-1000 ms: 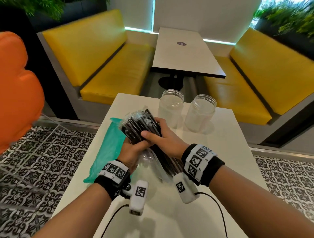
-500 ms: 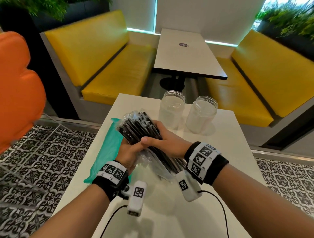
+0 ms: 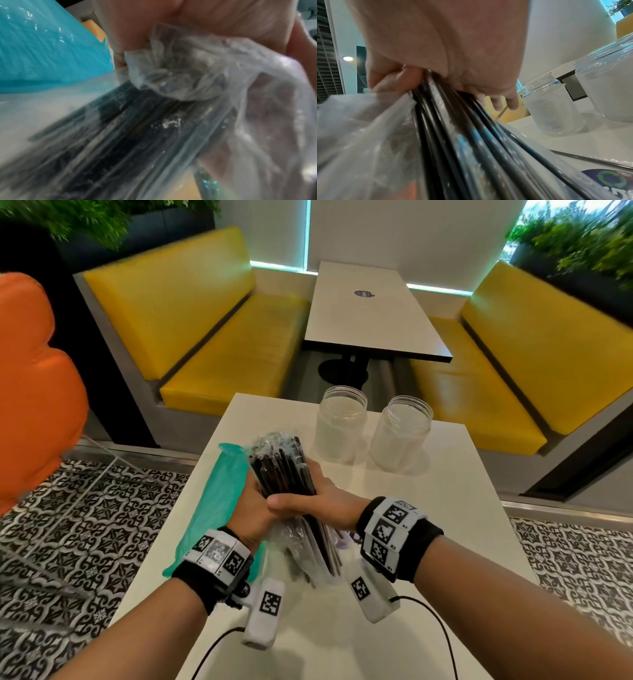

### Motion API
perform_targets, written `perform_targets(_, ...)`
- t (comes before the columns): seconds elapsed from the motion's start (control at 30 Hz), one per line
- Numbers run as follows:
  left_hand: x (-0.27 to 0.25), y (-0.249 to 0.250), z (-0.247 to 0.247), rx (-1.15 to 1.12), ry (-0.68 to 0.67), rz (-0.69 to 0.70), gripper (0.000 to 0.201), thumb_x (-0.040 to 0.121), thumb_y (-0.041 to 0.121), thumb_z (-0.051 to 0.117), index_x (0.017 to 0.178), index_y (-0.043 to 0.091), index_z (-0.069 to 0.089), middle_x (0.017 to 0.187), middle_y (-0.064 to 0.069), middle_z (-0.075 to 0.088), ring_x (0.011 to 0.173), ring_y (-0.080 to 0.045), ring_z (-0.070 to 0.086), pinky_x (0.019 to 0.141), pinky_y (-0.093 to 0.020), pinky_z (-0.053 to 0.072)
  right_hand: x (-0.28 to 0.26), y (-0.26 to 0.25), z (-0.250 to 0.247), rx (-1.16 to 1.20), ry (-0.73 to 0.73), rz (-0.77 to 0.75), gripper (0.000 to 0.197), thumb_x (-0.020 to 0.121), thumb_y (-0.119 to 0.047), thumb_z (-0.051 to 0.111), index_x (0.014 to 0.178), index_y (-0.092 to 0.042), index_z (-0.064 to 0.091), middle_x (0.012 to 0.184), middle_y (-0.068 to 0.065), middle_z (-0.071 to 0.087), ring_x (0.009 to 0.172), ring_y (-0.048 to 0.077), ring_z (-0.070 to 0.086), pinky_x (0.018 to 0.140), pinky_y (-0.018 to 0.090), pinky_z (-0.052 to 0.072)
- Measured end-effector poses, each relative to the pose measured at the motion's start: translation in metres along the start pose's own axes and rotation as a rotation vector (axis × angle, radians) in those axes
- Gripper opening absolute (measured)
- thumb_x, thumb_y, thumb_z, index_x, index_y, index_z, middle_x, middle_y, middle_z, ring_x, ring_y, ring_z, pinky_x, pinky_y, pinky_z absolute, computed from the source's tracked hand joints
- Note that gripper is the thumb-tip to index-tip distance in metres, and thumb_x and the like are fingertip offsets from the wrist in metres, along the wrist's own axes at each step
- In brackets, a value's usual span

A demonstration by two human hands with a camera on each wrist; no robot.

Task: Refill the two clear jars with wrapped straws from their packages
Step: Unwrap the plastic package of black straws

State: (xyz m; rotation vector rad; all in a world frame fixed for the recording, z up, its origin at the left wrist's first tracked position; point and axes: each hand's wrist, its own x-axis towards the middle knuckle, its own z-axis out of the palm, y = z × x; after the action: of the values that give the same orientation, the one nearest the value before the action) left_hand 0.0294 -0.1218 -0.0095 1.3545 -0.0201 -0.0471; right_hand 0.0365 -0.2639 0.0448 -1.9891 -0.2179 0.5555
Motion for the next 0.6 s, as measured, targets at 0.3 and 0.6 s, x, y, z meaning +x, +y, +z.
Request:
perform_targets(0.3,-0.008,0.0,0.006,-0.239,0.083,-0.088,0.054,0.063,0.005,0.077,0.116,0.013,0.068,0.108,-0.009,0.078,0.1,-0.025,0.075,0.075,-0.03,0.06,-0.009,-0.017,-0.002,0.001,0.093,-0.065,0.084,0.088,-0.062,0.033,0.156,-0.018,0.013,0.161,0.007,0.017,0.149,0.026,0.012,0.121,0.049,0.011)
perform_targets(0.6,-0.011,-0.007,0.004,-0.318,0.094,-0.144,0.081,0.059,0.017,0.087,0.134,0.007,0.058,0.124,-0.019,0.07,0.114,-0.034,0.069,0.094,-0.048,0.055,-0.013,-0.005,-0.014,-0.185,0.17,-0.13,0.052,0.101,-0.048,0.038,0.139,-0.013,0.044,0.138,0.01,0.05,0.13,0.026,0.043,0.112,0.044,0.032)
